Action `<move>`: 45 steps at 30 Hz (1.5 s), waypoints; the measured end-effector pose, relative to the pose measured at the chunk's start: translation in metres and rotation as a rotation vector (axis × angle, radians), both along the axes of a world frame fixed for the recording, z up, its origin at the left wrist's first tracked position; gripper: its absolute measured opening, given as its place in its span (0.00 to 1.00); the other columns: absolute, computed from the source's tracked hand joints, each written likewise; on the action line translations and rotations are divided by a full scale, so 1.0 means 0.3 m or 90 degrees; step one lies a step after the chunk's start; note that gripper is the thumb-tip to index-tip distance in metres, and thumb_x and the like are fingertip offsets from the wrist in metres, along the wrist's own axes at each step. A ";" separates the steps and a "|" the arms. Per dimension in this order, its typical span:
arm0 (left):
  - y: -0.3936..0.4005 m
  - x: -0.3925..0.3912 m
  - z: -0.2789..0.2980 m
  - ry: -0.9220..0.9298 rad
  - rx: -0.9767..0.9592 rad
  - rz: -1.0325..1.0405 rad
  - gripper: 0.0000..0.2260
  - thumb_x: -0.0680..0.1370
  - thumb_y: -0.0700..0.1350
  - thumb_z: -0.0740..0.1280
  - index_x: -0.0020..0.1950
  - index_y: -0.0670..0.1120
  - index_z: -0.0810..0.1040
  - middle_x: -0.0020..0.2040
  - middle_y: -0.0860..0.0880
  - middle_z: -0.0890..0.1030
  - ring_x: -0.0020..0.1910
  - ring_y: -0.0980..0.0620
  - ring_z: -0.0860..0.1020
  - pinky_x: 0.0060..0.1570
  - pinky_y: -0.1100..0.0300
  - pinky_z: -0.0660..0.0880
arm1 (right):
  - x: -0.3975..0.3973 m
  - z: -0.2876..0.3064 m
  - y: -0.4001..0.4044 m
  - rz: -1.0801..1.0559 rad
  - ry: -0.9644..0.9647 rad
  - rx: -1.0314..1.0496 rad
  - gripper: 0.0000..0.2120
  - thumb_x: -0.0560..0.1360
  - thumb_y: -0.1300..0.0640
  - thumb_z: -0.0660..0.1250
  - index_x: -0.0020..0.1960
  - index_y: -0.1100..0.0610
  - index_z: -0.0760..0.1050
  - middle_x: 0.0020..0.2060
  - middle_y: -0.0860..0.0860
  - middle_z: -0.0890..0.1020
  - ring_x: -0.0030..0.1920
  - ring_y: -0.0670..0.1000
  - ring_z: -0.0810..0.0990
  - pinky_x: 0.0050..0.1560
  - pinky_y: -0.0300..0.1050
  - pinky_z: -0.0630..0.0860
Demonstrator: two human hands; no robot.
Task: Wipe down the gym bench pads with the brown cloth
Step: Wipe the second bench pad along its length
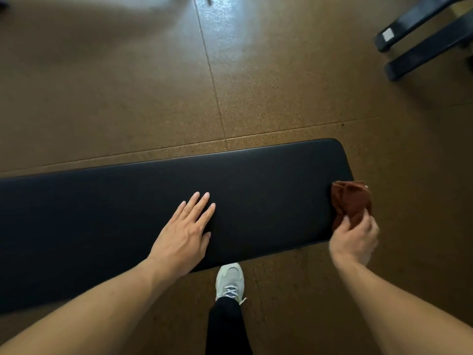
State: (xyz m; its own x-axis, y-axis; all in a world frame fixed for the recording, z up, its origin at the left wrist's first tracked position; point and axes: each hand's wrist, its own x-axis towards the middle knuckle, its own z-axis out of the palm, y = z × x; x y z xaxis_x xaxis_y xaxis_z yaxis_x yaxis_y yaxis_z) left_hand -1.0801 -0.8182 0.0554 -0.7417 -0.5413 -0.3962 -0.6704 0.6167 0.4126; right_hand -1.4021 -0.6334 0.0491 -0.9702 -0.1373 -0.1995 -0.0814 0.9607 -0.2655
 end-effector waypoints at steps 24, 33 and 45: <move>0.230 1.805 0.120 -0.132 0.088 0.571 0.33 0.85 0.49 0.61 0.84 0.52 0.45 0.85 0.50 0.41 0.83 0.52 0.40 0.81 0.52 0.45 | 1.946 0.058 -0.391 0.507 -0.080 0.038 0.25 0.80 0.44 0.68 0.75 0.46 0.70 0.73 0.54 0.67 0.71 0.61 0.65 0.70 0.61 0.66; 0.259 2.018 0.093 -0.114 0.137 0.741 0.34 0.85 0.49 0.62 0.84 0.51 0.44 0.85 0.50 0.42 0.83 0.52 0.41 0.81 0.52 0.46 | 2.369 -0.017 -0.705 1.305 0.047 0.059 0.30 0.83 0.44 0.62 0.82 0.42 0.57 0.83 0.51 0.58 0.83 0.60 0.49 0.81 0.65 0.46; 0.127 2.020 0.101 -0.047 0.158 0.931 0.34 0.84 0.48 0.64 0.84 0.51 0.49 0.85 0.50 0.49 0.83 0.51 0.47 0.81 0.51 0.49 | 2.636 -0.004 -0.973 1.607 0.125 0.090 0.32 0.79 0.46 0.70 0.80 0.43 0.63 0.81 0.52 0.63 0.81 0.63 0.58 0.77 0.66 0.59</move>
State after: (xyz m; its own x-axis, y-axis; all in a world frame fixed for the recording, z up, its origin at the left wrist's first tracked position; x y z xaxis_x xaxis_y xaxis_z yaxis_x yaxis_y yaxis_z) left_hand -0.4740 -0.7802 0.0856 0.4127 -0.6863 -0.5988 -0.6425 -0.6854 0.3428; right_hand -0.6112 -0.9254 0.0480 0.8400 -0.4677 -0.2751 -0.5089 -0.8549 -0.1006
